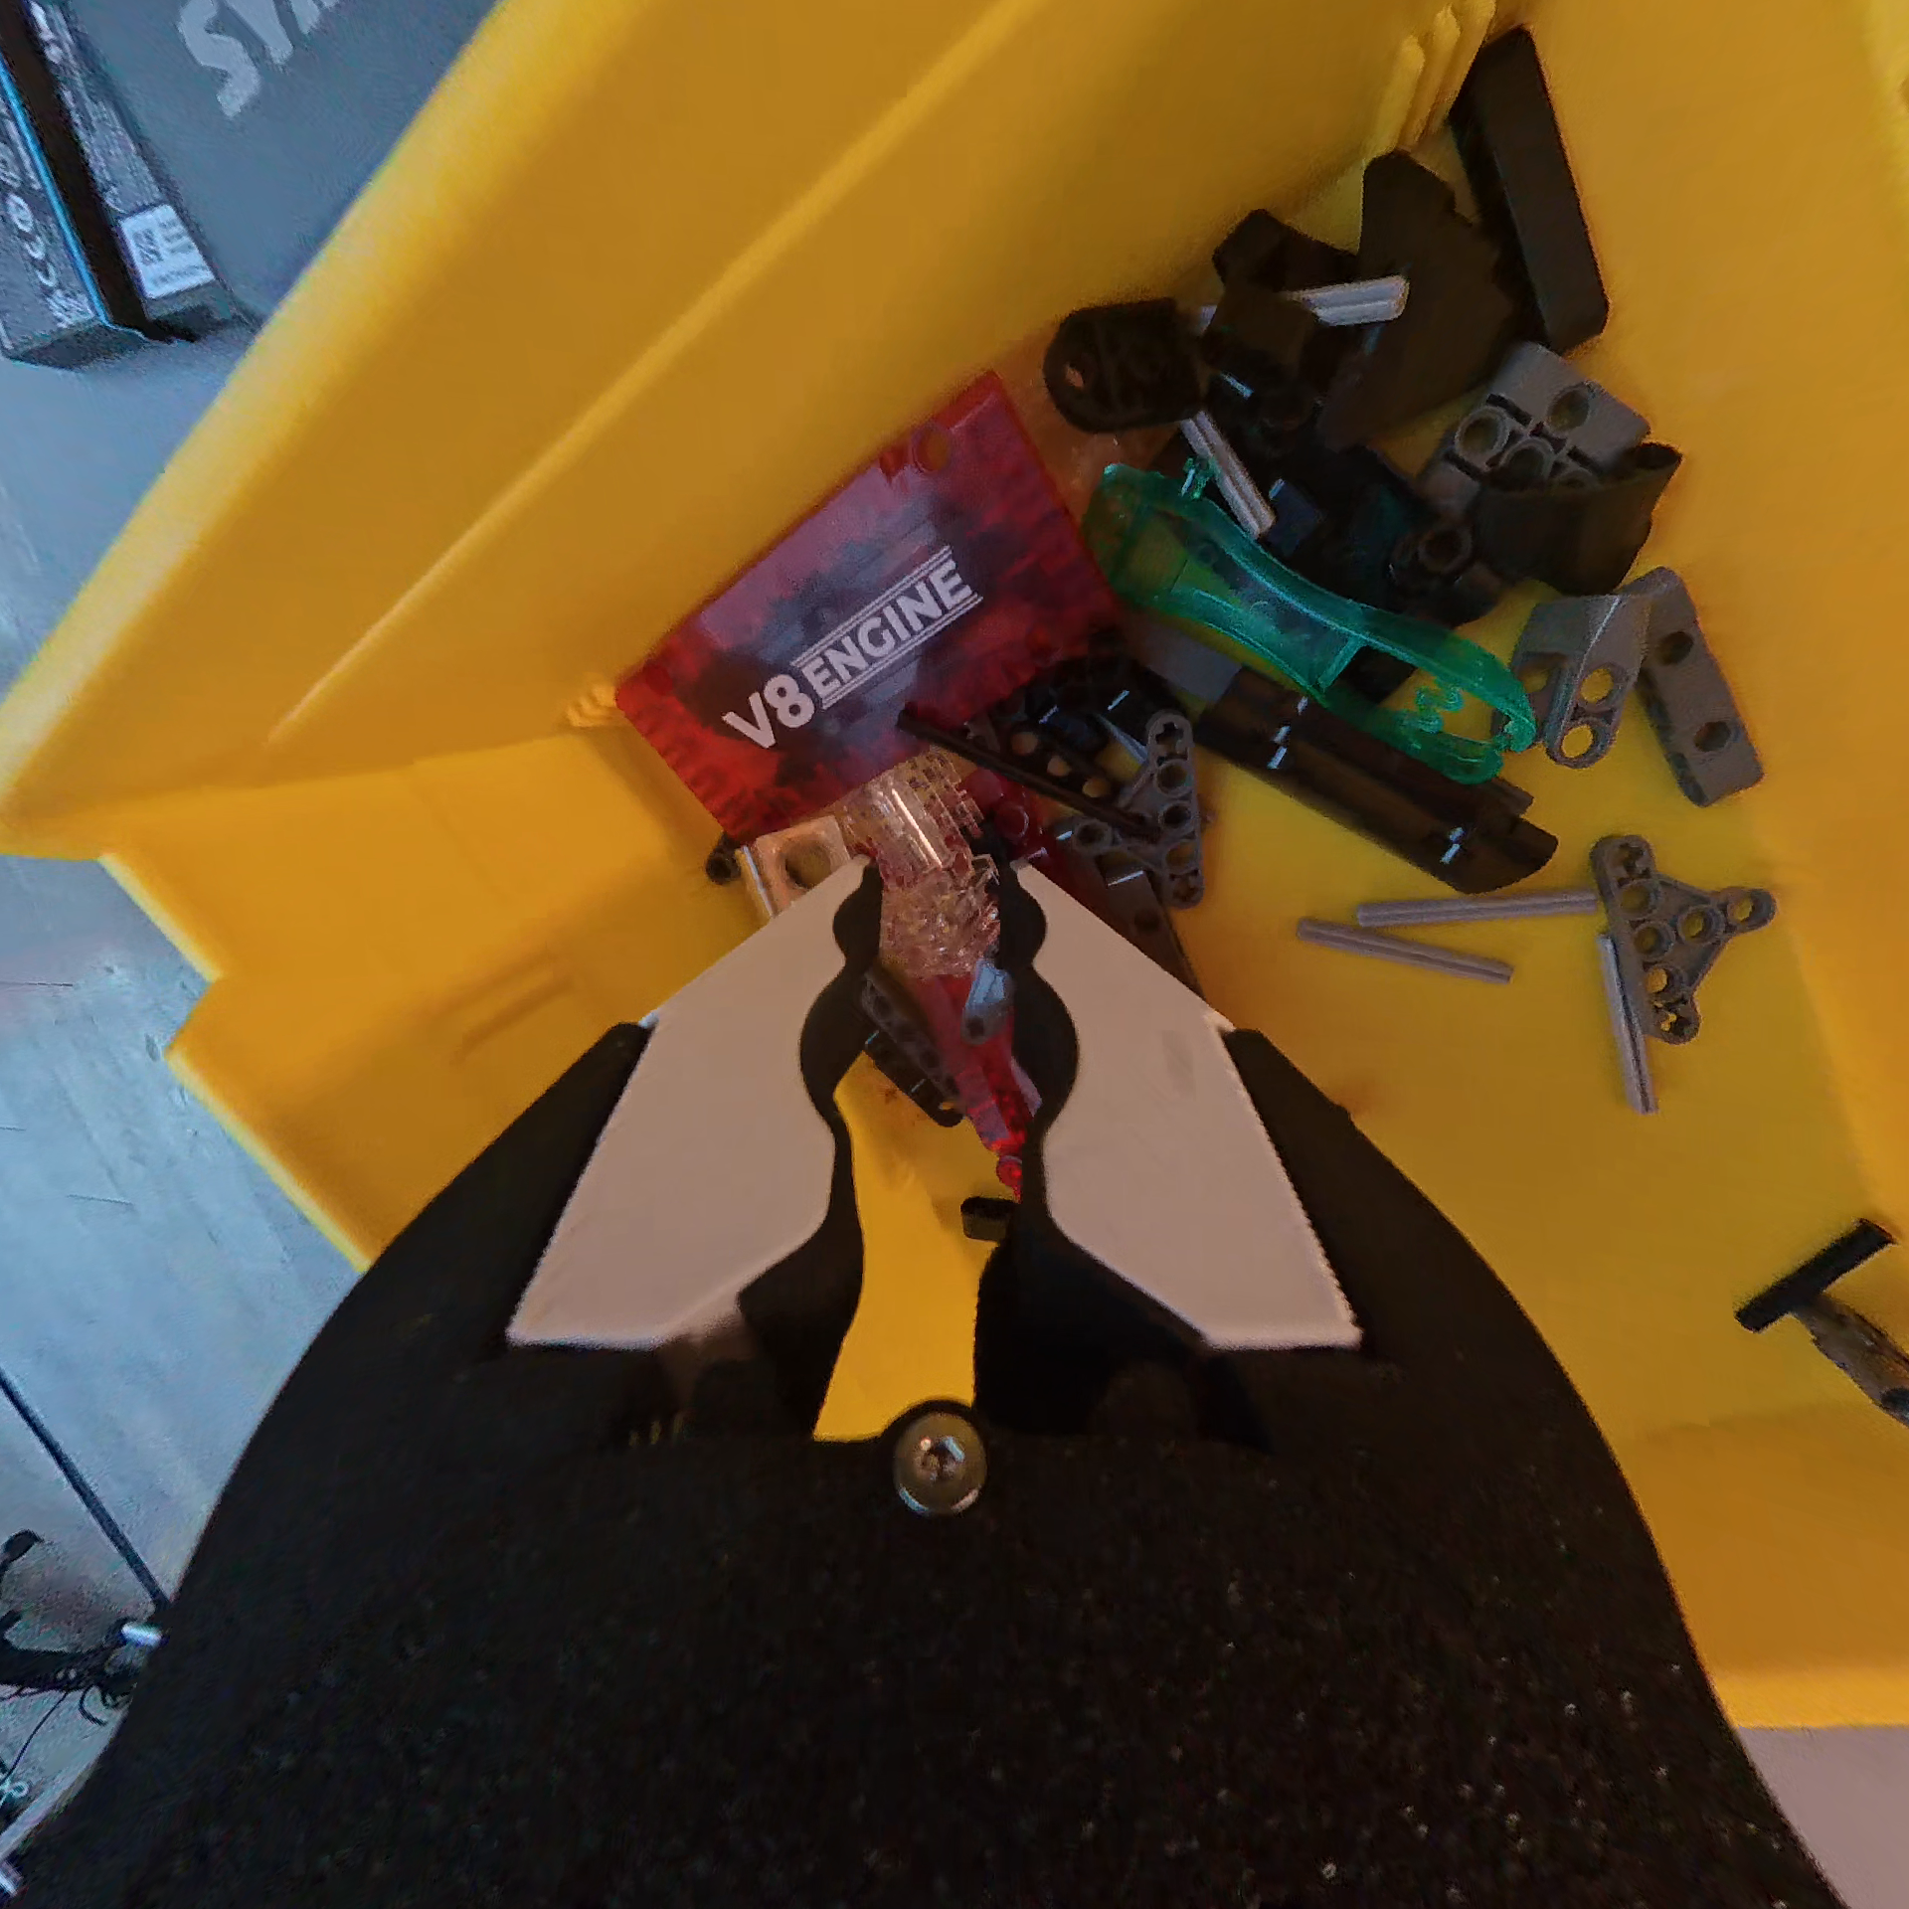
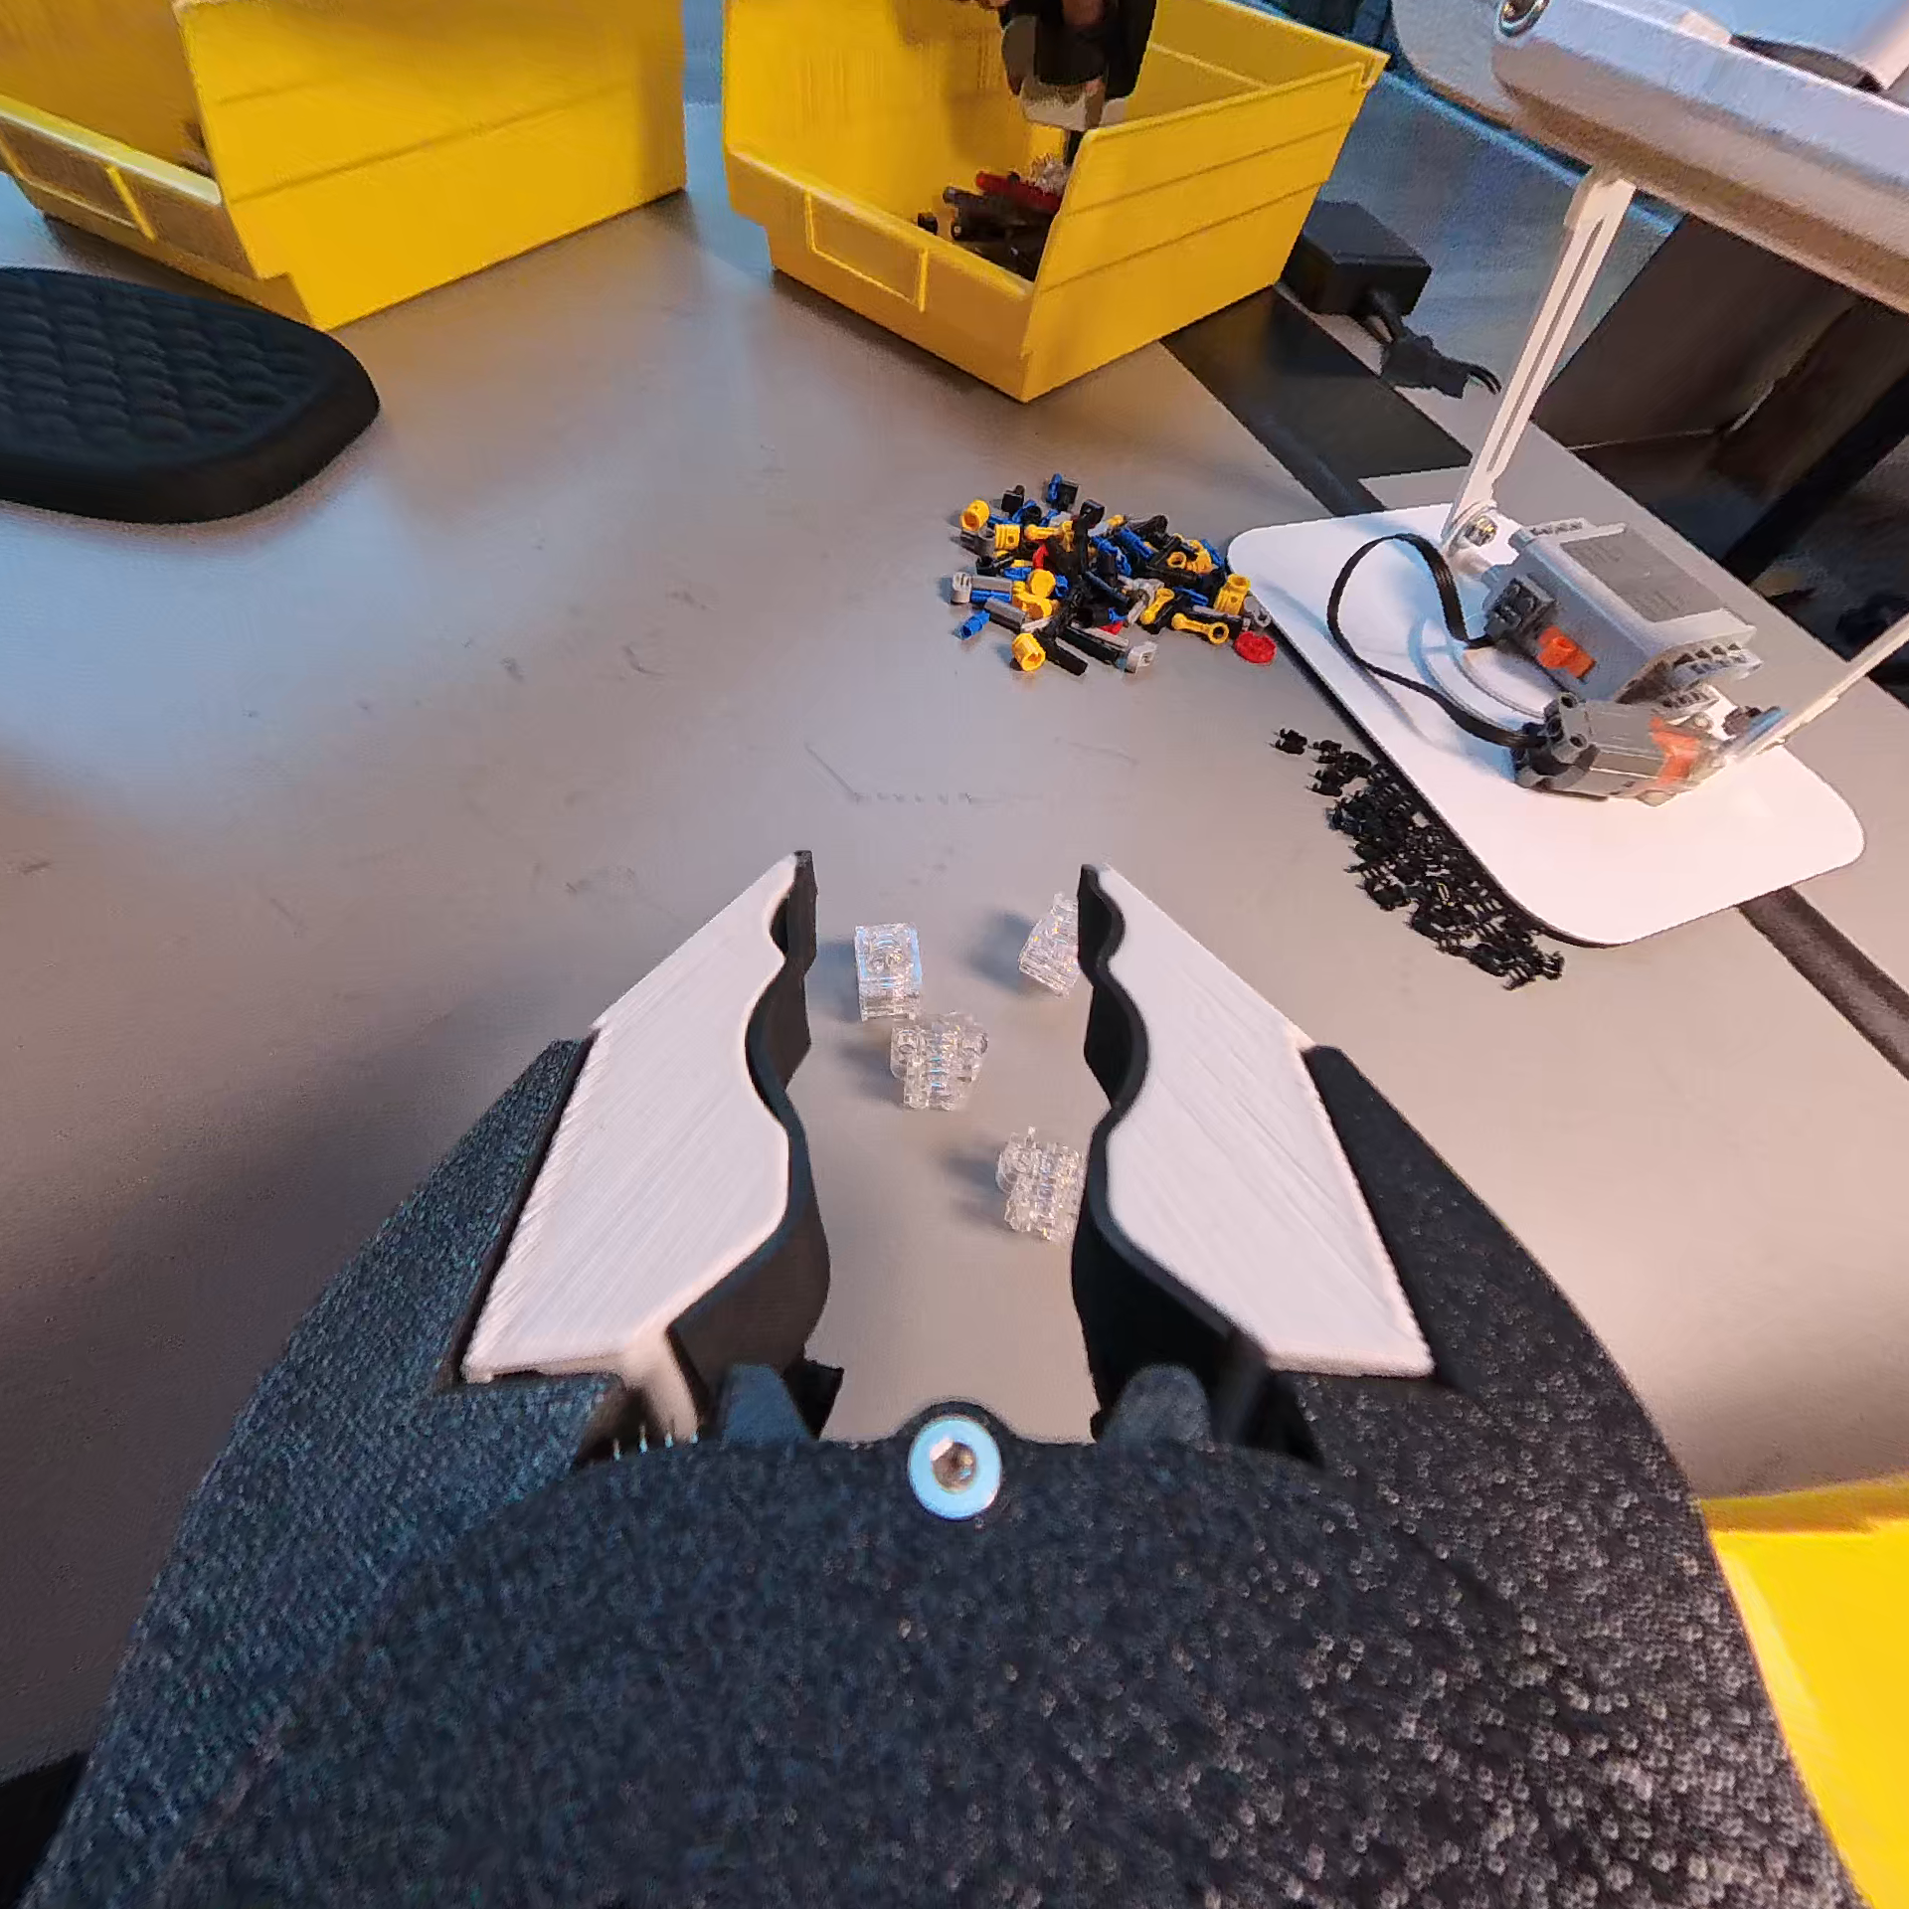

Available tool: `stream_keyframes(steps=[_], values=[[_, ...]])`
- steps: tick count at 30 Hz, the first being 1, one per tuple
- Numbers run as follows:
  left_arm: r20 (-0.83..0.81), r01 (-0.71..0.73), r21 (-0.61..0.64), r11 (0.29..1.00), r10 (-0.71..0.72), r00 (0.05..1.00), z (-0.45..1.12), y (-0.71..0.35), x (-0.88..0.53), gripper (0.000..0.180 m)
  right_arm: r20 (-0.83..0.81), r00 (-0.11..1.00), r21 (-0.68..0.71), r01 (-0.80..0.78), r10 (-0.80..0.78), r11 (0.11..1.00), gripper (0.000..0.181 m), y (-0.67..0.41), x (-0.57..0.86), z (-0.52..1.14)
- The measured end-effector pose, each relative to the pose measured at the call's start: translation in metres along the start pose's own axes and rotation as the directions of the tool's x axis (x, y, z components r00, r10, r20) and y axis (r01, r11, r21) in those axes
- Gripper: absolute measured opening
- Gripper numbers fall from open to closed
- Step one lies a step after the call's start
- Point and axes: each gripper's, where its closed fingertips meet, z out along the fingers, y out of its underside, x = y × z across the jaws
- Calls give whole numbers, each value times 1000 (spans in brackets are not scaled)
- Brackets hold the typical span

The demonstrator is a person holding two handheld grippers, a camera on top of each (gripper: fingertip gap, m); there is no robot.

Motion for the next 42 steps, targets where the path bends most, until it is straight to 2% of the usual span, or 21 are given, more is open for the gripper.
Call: stream_keyframes(steps=[3,12,14,16,19,23,26,28,31,33,37,42], values=[[-15,-19,-16,1000,19,1000,-3,3,-2,9,-1,1000,-7,4,-4,1000,50,2,1,1],[-51,-132,132,982,140,989,-54,0,7,6,-15,999,34,39,-38,999,49,-11,-4,-1],[-116,-200,203,959,226,967,-78,1,28,6,-22,999,50,51,-50,997,48,-15,-6,-2],[-228,-317,317,894,396,889,-113,13,76,6,-32,998,75,63,-61,995,49,-22,-9,-1],[-380,-465,528,711,687,619,-172,64,174,7,-81,991,117,116,-107,986,52,-34,-13,5],[-437,-491,688,535,845,309,-220,154,288,7,-127,974,165,208,-188,964,52,-51,-28,16],[-405,-508,756,413,905,134,-233,217,356,7,-119,971,187,227,-207,956,51,-58,-41,24],[-383,-527,773,353,922,56,-231,250,389,7,-109,970,176,233,-216,956,48,-56,-47,29],[-352,-559,777,289,936,-6,-221,279,418,7,-62,965,166,262,-255,951,40,-52,-61,33],[-348,-566,777,275,937,-22,-215,286,425,7,-14,957,171,288,-290,942,32,-50,-73,35],[-378,-549,780,299,925,-34,-211,290,428,6,37,953,135,294,-301,946,21,-41,-81,41],[-397,-532,781,328,918,-17,-205,294,427,7,66,955,113,281,-289,953,19,-37,-85,43]])
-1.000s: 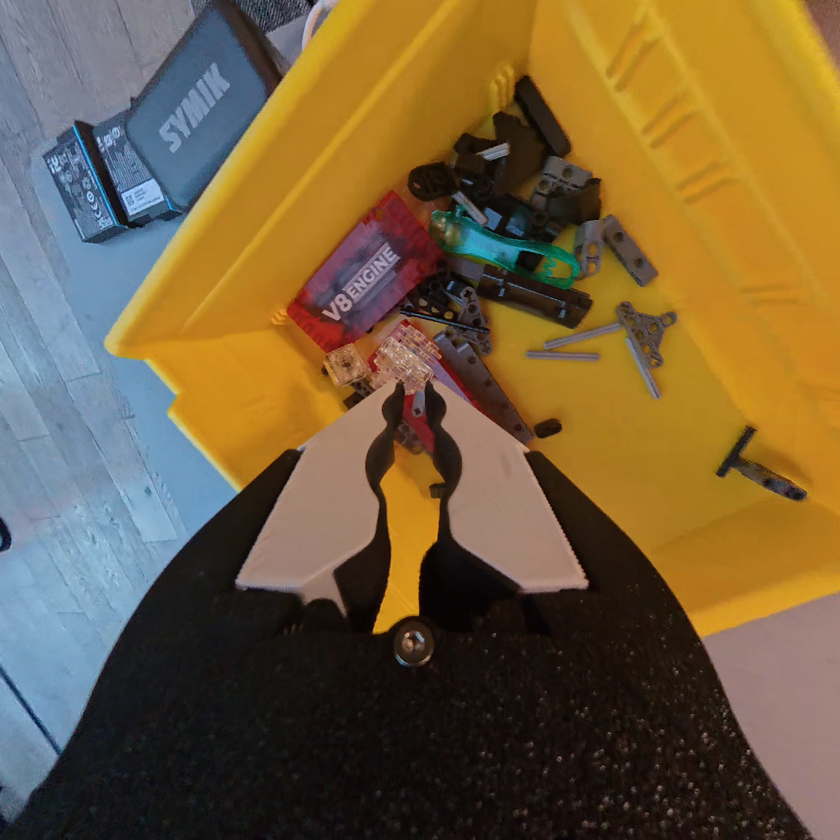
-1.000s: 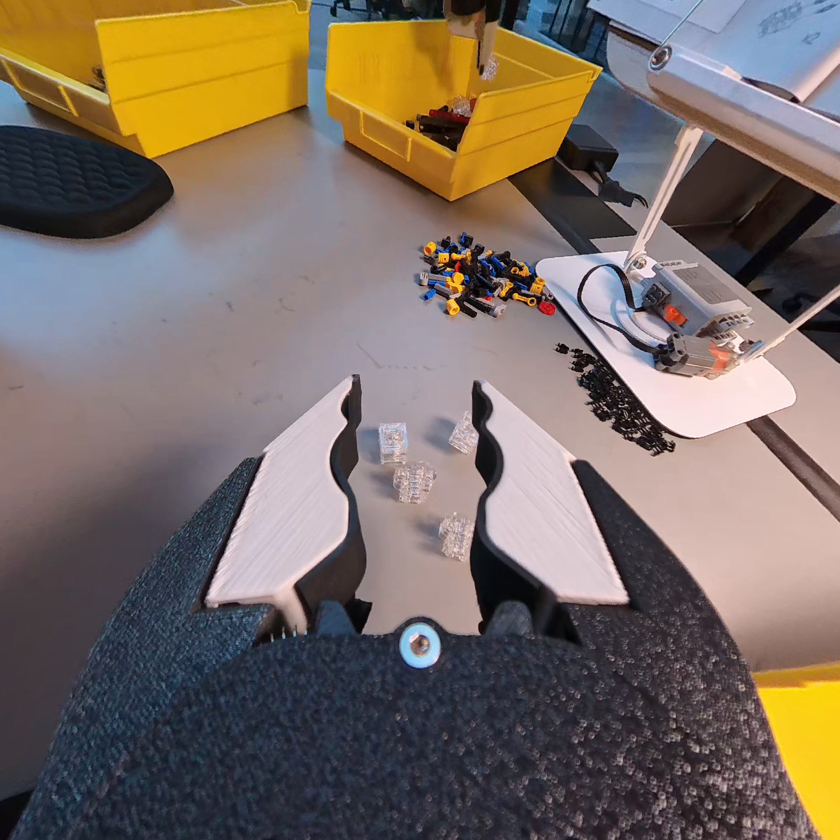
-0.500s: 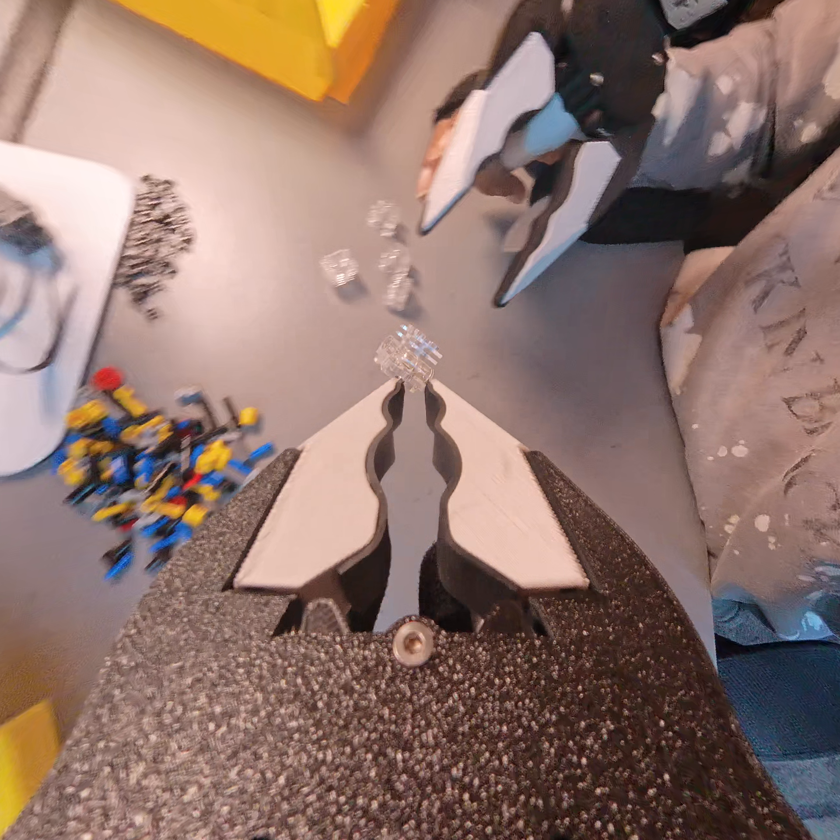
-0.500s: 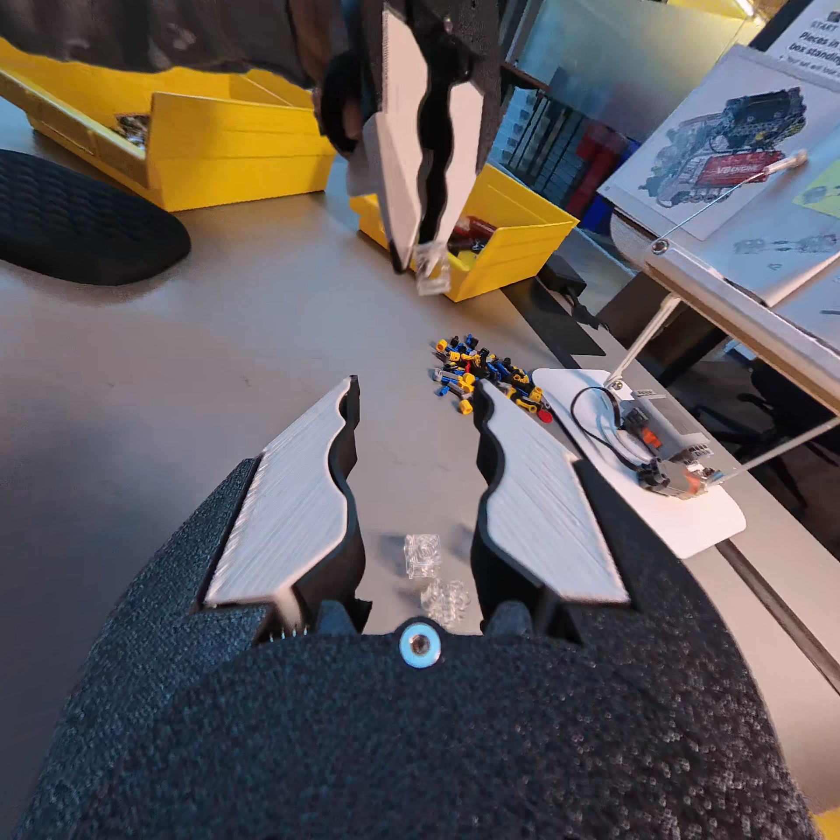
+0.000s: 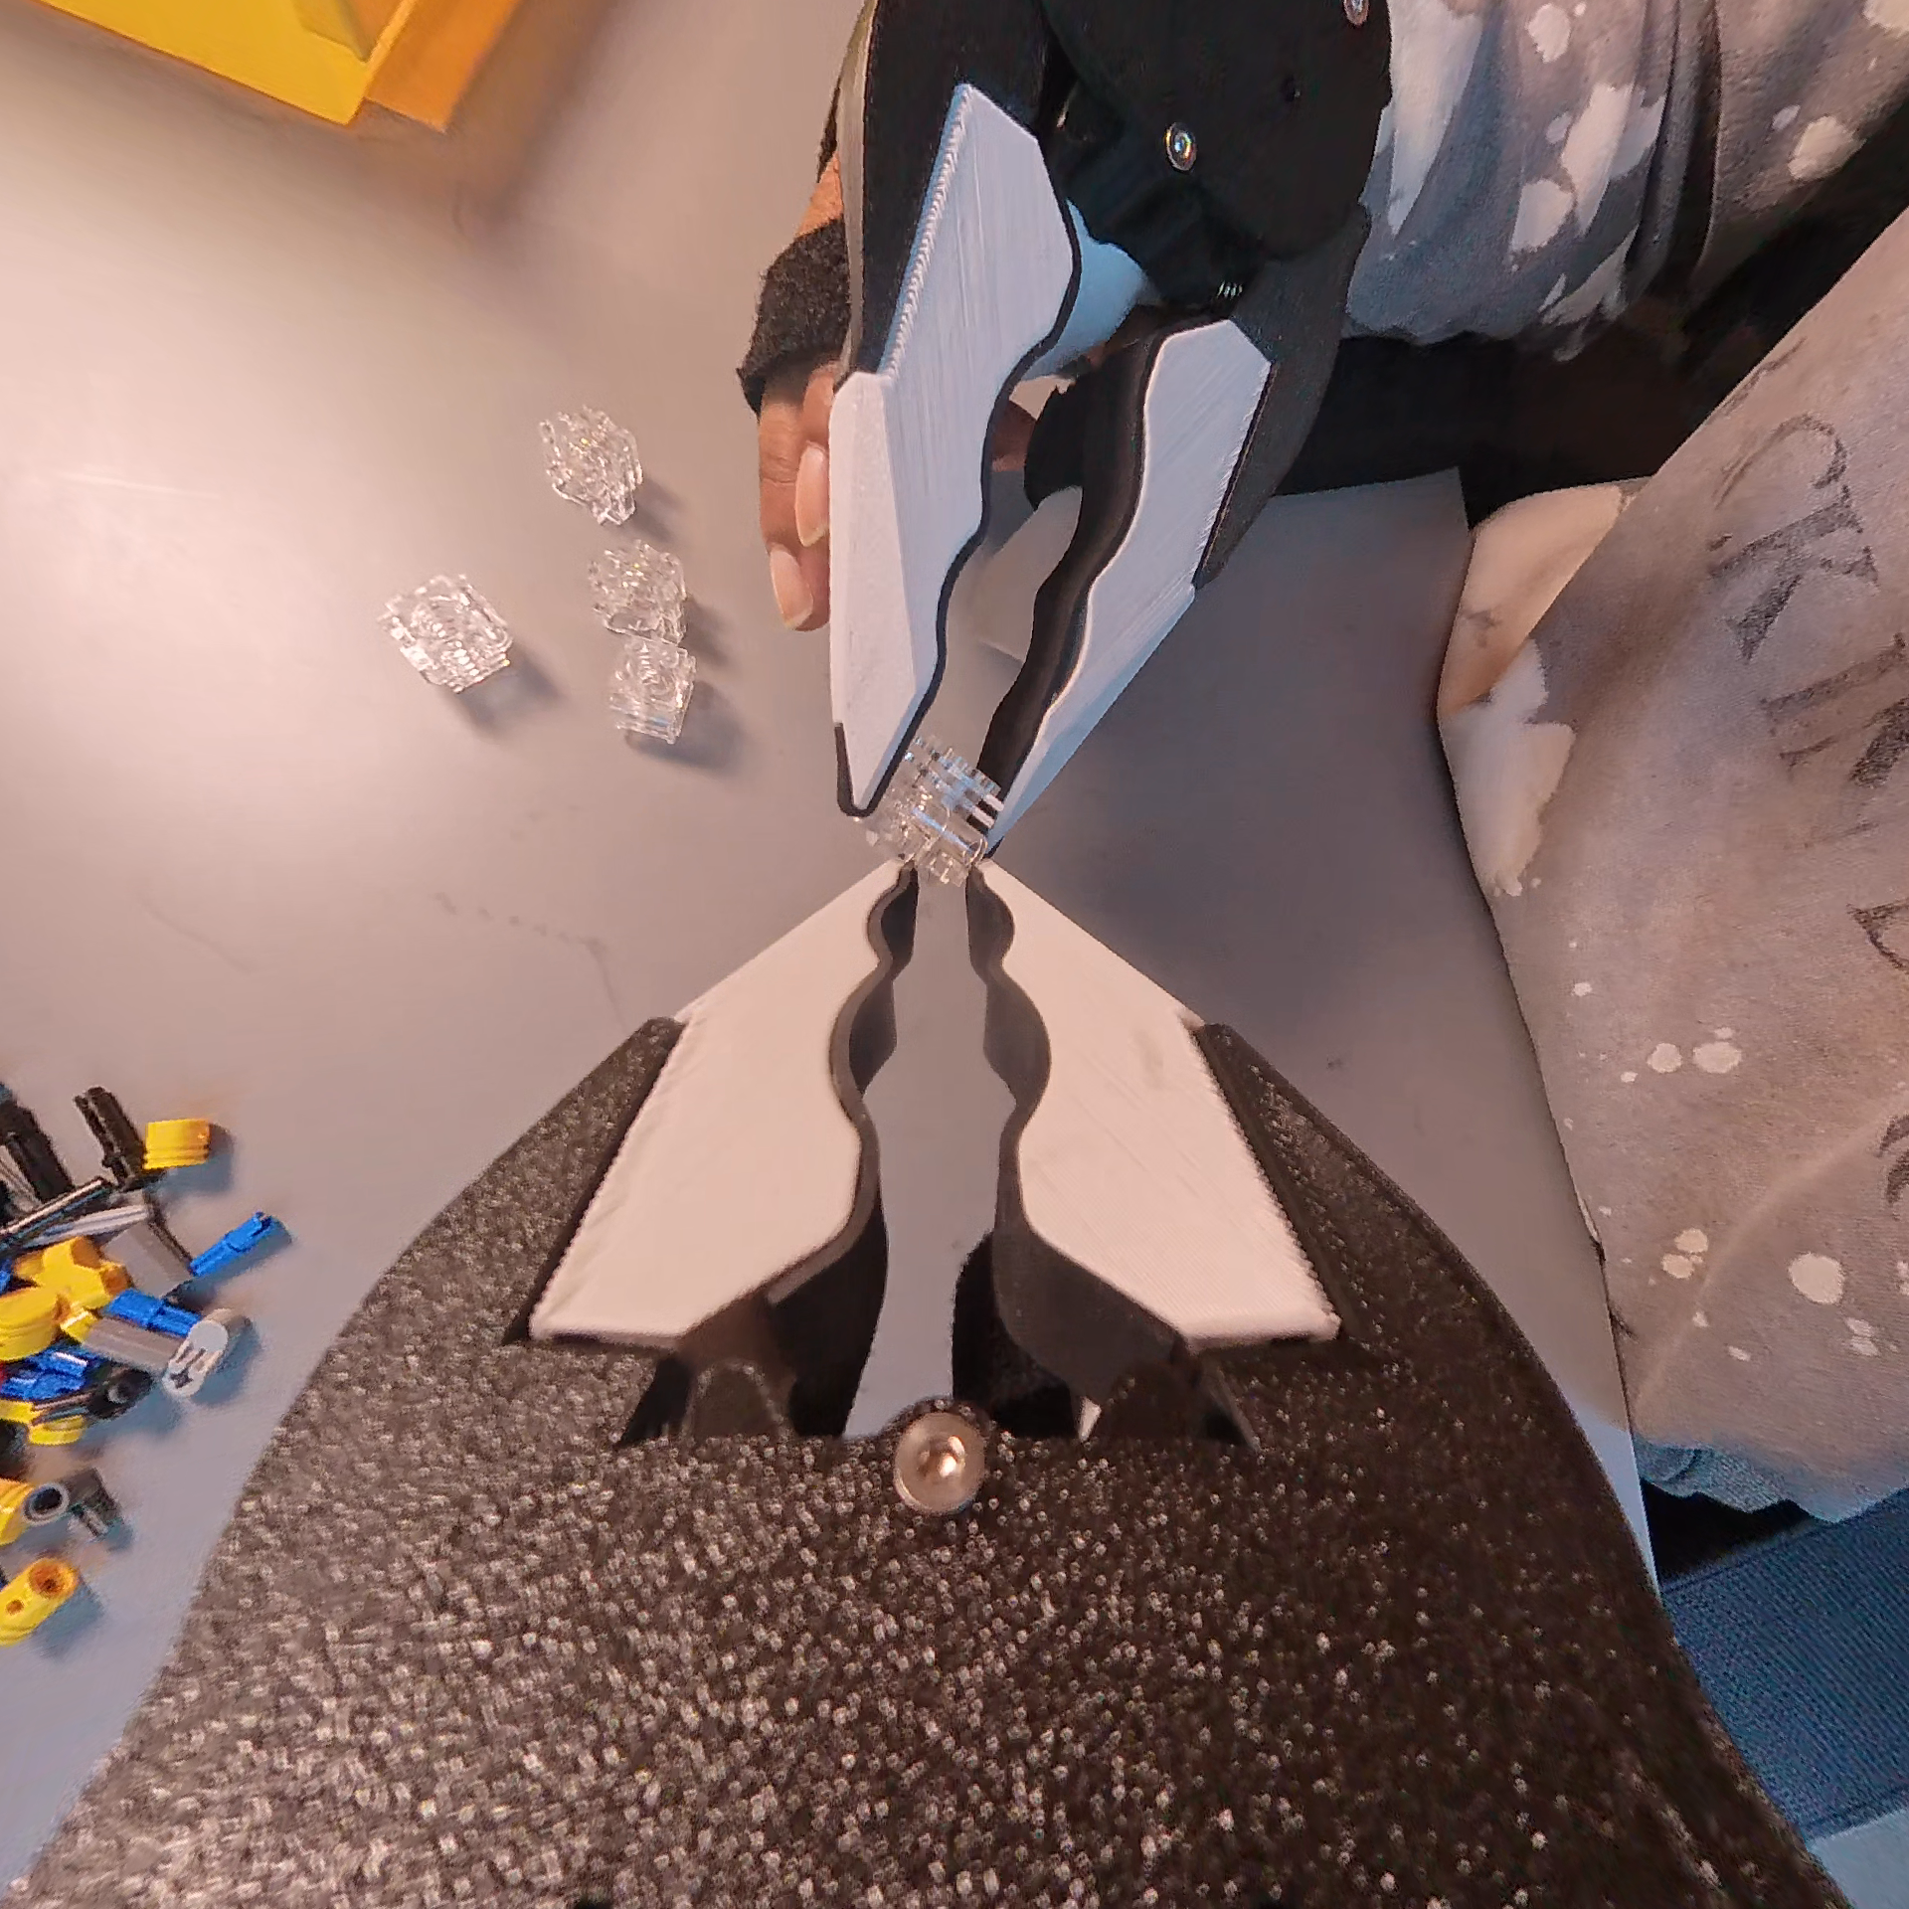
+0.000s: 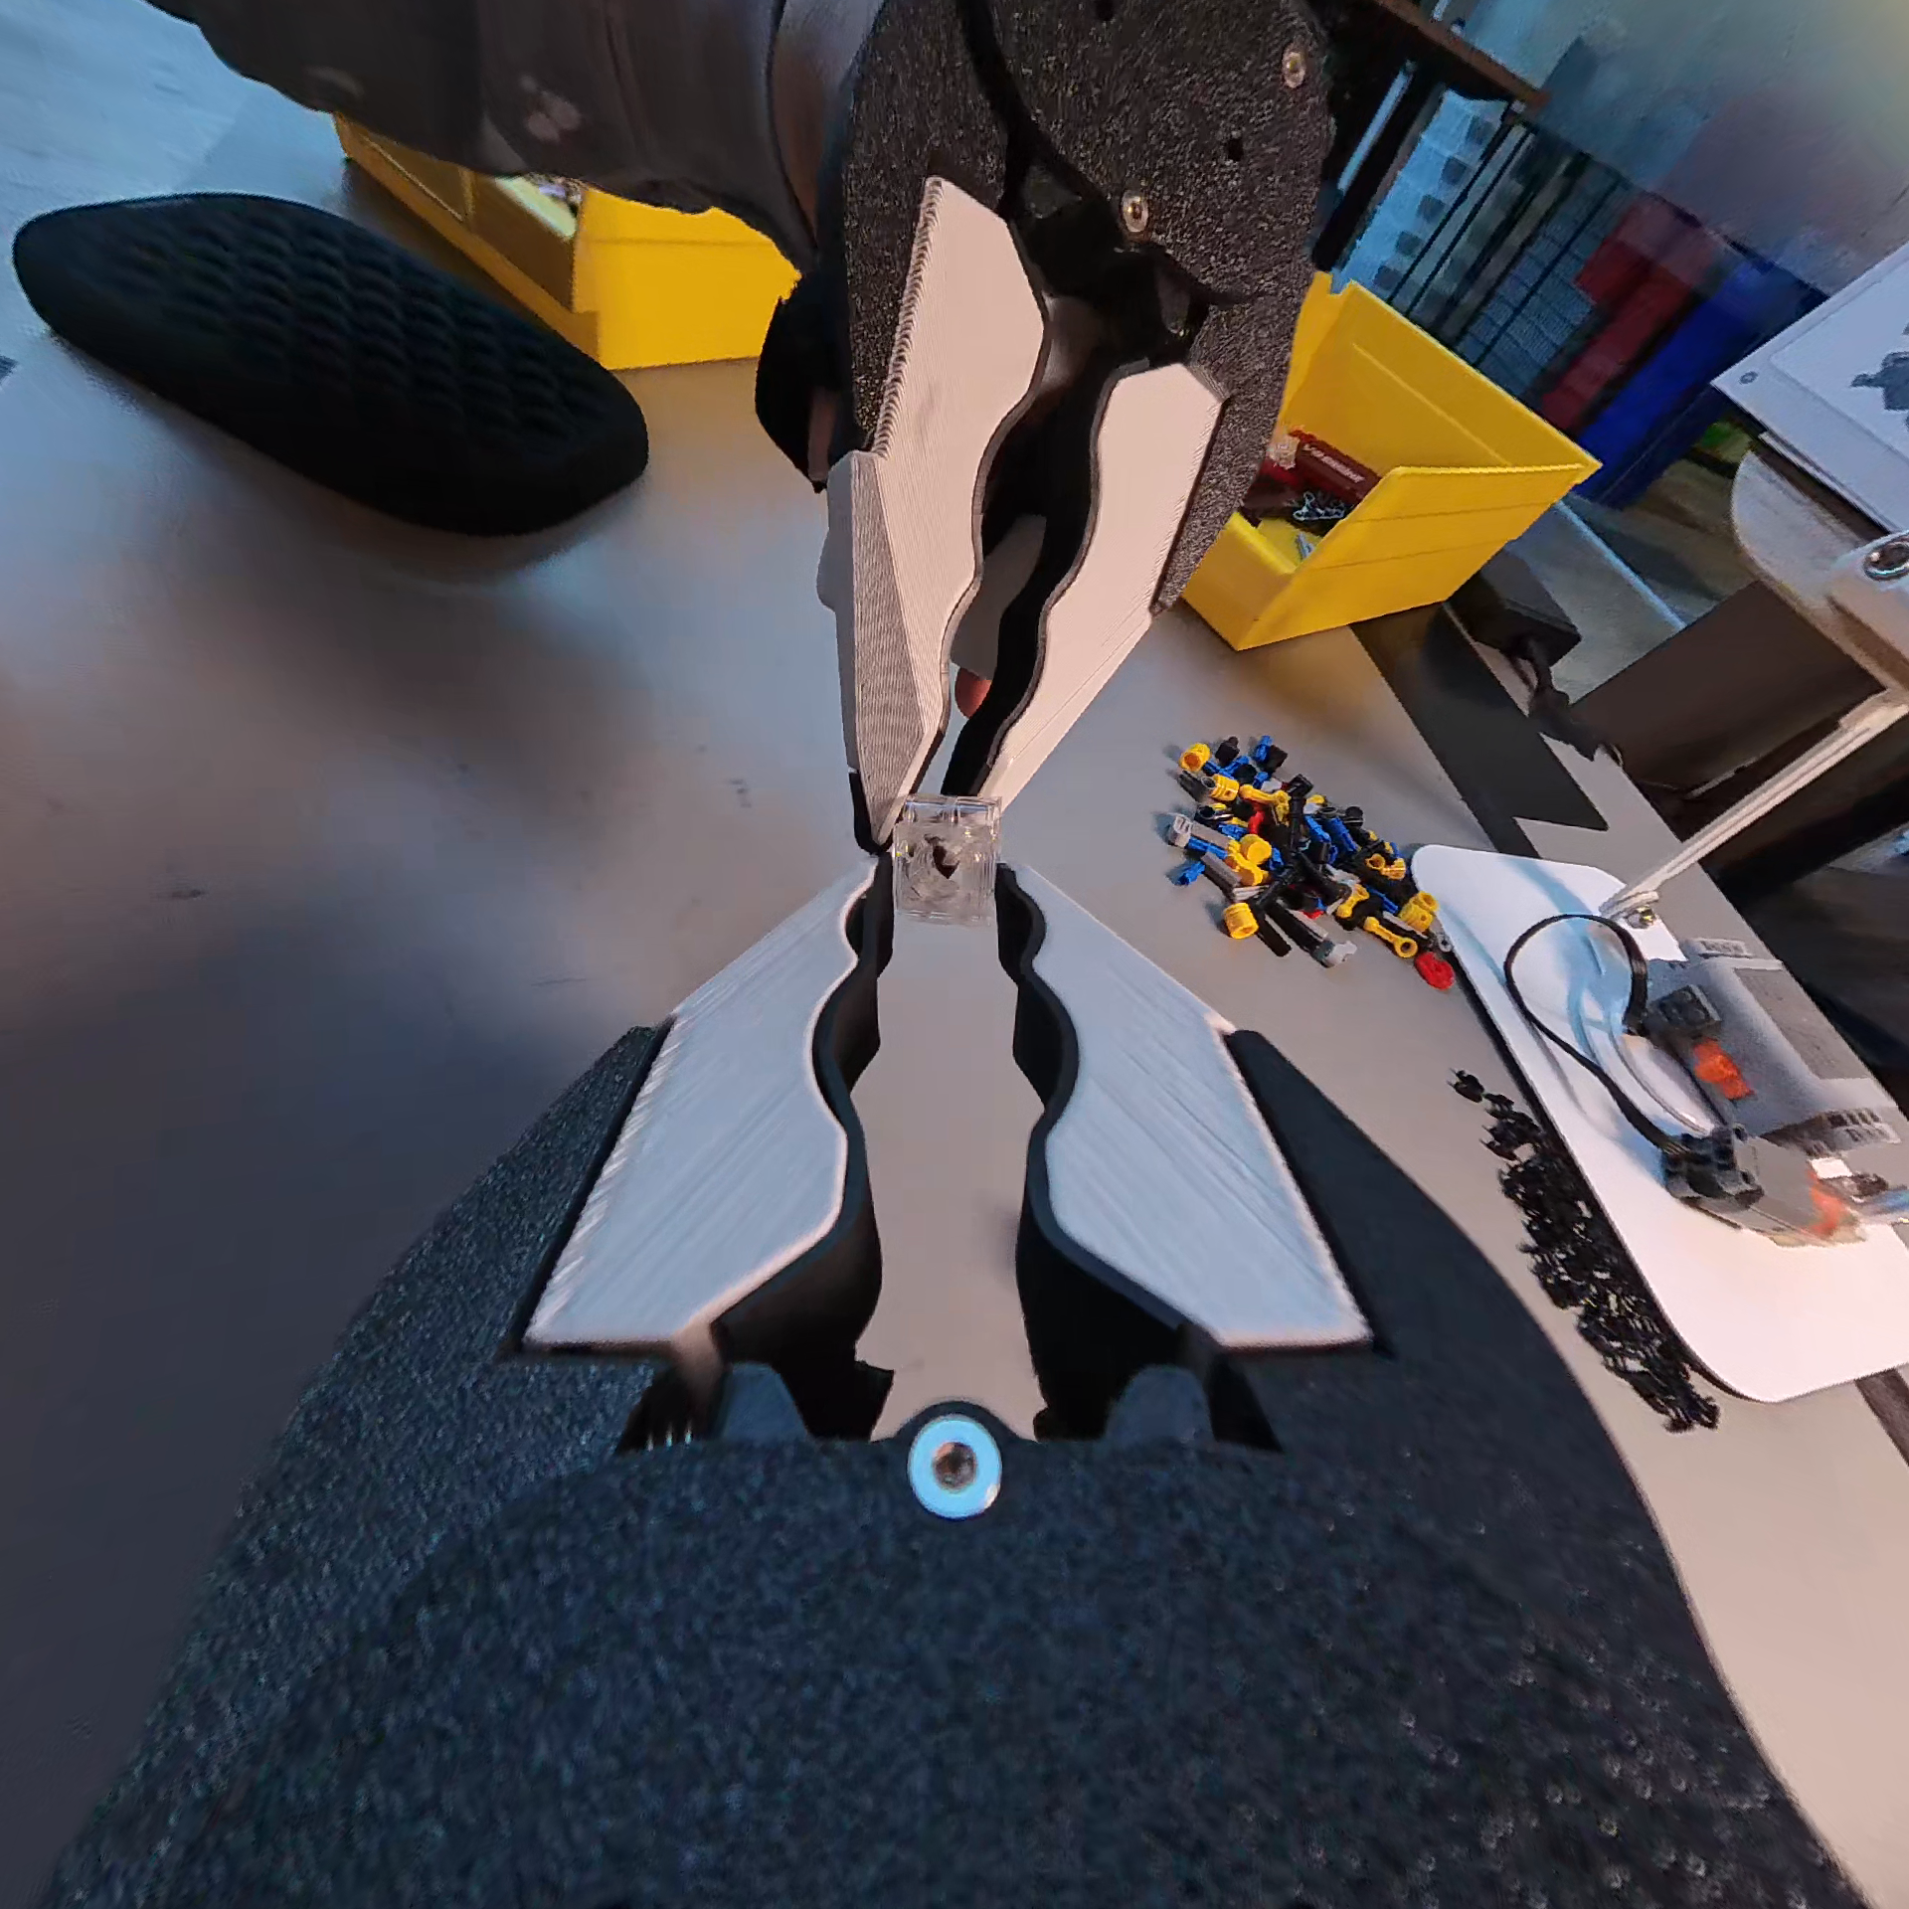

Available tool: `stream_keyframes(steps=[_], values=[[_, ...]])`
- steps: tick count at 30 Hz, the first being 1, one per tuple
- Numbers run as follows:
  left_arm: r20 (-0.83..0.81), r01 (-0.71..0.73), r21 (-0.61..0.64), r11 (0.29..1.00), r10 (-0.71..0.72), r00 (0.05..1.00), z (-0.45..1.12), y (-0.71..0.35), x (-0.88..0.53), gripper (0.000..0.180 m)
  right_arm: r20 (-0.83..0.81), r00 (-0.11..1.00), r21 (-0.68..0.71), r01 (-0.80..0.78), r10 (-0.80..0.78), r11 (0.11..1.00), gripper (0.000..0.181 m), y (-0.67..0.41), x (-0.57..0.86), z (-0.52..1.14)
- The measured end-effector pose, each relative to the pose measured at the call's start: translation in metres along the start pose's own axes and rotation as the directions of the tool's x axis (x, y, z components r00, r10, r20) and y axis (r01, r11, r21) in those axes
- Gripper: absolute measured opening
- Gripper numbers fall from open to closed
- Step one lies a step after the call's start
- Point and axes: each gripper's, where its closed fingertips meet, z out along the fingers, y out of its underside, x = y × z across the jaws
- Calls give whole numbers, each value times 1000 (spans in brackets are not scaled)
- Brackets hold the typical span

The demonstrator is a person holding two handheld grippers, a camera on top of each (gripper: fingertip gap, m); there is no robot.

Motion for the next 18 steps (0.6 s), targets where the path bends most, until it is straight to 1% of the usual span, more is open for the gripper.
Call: stream_keyframes(steps=[2,3,4,8,11,12,15,18], values=[[15,9,2,1000,-9,1000,0,4,-2,7,8,1000,-20,-8,8,1000,19,3,-1,0],[35,9,1,1000,-10,999,-1,6,-5,9,7,1000,-42,-7,8,999,19,7,0,0],[54,14,3,1000,-14,998,-3,8,-8,15,13,1000,-69,-7,8,998,19,11,0,-1],[171,65,58,996,-74,982,-29,11,-31,25,80,996,-220,-22,41,975,18,43,3,-18],[331,113,121,986,-148,932,-65,15,-64,27,113,984,-369,-86,136,926,18,77,7,-41],[400,135,140,981,-181,899,-81,19,-78,27,111,979,-413,-111,172,904,18,88,8,-48],[574,244,195,950,-313,757,-135,42,-124,27,86,962,-505,-184,261,843,18,112,10,-61],[724,323,227,919,-381,575,-196,76,-171,27,23,961,-529,-221,275,819,17,120,18,-59]])
